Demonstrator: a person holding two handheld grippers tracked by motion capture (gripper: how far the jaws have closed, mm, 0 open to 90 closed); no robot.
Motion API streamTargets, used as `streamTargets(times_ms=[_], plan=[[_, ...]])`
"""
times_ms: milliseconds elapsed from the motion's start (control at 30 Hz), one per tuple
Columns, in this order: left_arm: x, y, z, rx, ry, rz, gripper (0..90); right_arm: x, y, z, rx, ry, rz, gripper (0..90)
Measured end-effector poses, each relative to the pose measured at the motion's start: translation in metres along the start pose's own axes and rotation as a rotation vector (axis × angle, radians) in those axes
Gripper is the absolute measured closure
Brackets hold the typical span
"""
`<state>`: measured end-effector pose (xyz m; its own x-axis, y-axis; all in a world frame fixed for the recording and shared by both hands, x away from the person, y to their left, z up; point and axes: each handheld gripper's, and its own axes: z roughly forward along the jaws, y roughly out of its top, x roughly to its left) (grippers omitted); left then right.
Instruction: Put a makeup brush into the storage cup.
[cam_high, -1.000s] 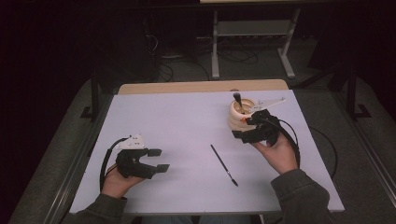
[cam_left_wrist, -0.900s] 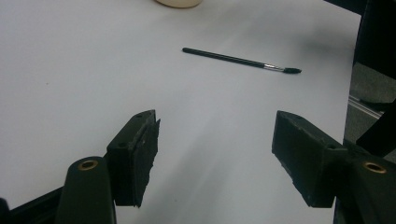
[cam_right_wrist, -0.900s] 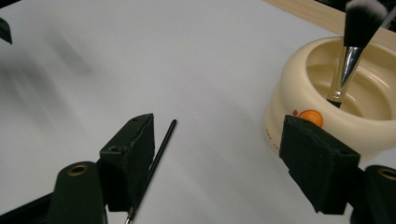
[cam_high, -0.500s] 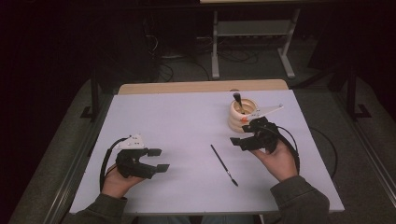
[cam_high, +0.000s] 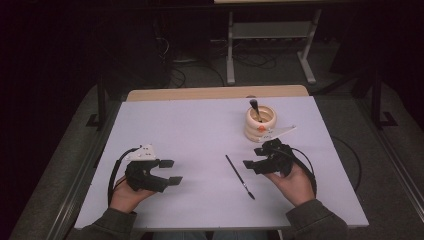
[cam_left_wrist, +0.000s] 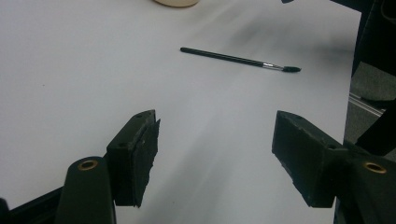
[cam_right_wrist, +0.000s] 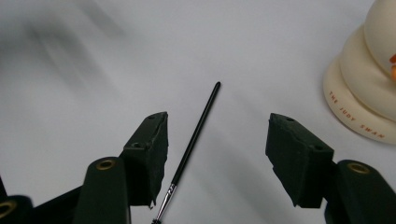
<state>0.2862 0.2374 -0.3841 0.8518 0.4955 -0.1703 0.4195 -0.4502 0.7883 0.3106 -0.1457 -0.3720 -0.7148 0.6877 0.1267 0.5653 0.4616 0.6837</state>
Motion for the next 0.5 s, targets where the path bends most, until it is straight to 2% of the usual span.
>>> streamTargets(times_ms=[133,500], plan=[[0.001,0.000,-0.001,0.000,0.003,0.012,31.0,0.005,-0.004,0.005,0.017,-0.018,0.009,41.1],[0.000,0.000,0.000,0.004,0.002,0.010,31.0,0.015,-0.009,0.024,0.071,0.000,0.034,51.3]])
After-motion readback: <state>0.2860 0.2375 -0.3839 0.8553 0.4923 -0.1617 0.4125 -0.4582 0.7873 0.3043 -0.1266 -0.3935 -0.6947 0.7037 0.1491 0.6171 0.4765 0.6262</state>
